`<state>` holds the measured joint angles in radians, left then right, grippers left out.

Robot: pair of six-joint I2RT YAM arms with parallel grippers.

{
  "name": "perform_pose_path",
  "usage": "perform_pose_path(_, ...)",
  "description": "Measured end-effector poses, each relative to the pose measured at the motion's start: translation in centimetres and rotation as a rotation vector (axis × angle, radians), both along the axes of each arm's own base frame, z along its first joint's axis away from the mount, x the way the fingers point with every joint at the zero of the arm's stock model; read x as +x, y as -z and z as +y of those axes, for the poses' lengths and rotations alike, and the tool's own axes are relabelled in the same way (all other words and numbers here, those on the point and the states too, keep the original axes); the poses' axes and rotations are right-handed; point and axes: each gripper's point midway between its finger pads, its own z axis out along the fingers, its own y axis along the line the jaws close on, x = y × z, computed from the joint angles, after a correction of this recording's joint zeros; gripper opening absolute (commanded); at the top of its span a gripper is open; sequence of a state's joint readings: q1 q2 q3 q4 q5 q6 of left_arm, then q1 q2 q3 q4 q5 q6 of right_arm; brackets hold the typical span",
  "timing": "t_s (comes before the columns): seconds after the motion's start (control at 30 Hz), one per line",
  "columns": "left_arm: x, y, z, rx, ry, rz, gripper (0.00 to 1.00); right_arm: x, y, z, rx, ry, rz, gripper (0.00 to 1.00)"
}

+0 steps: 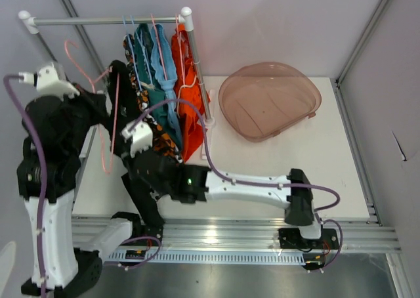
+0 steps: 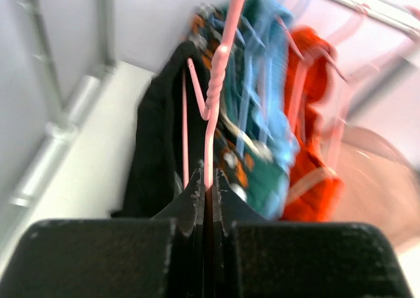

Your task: Remove the shorts from the hanger

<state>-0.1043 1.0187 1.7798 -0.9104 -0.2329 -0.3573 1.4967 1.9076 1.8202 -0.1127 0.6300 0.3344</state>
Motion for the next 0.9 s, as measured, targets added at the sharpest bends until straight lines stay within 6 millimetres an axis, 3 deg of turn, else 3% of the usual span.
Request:
perform_pose_path(0.13, -4.6, 1.9, -2.1, -0.079, 0.121, -0.039, 0.0, 7.3, -3.4, 2.6, 0.044, 0.052, -0.049, 0.0)
perform_pose_path(0.23, -7.6, 1.1, -3.1, -0.124, 0.187, -0.107, 0.0, 11.9, -5.1, 2.8, 0.062, 0.095, -0.086, 0.0)
perform_pose_path(0.33, -9.2, -0.3, -3.6, -0.149, 0.228, -0.151, 0.0, 14.0, -4.7, 1.8, 0.026, 0.121, -0.086, 0.0)
perform_pose_path(0.43, -9.8, -1.7, -3.2, -0.146, 0.217, -0.18, 0.0, 12.9, -2.4, 0.7, -0.039, 0.103, -0.058, 0.0)
perform_pose_path(0.5, -9.9, -2.4, -2.3, -0.135, 0.172, -0.198, 0.0, 10.4, 0.2, -1.3, -0.121, 0.081, -0.04, 0.0)
perform_pose_path(0.57, -10.1, -3.0, -1.2, -0.118, 0.118, -0.216, 0.0, 7.6, 1.5, -3.1, -0.173, 0.057, -0.042, 0.0)
perform_pose_path(0.63, -10.2, -3.1, -0.2, -0.102, 0.069, -0.223, 0.0, 4.5, 1.0, -4.8, -0.199, 0.027, -0.06, 0.0)
perform_pose_path(0.7, -10.0, -2.9, 0.3, -0.09, 0.042, -0.218, 0.0, 2.7, -1.9, -6.1, -0.163, 0.012, -0.089, 0.0)
perform_pose_path(0.77, -9.8, -2.4, 0.6, -0.079, 0.025, -0.209, 0.0, 2.3, -7.0, -8.7, -0.095, 0.029, -0.145, 0.0)
perform_pose_path(0.83, -9.6, -1.5, 0.7, -0.069, 0.016, -0.198, 0.0, 3.7, -12.5, -12.0, -0.019, 0.093, -0.206, 0.0)
perform_pose_path(0.9, -9.4, -0.2, 0.7, -0.063, 0.012, -0.181, 0.0, 6.4, -18.9, -16.6, 0.086, 0.205, -0.273, 0.0)
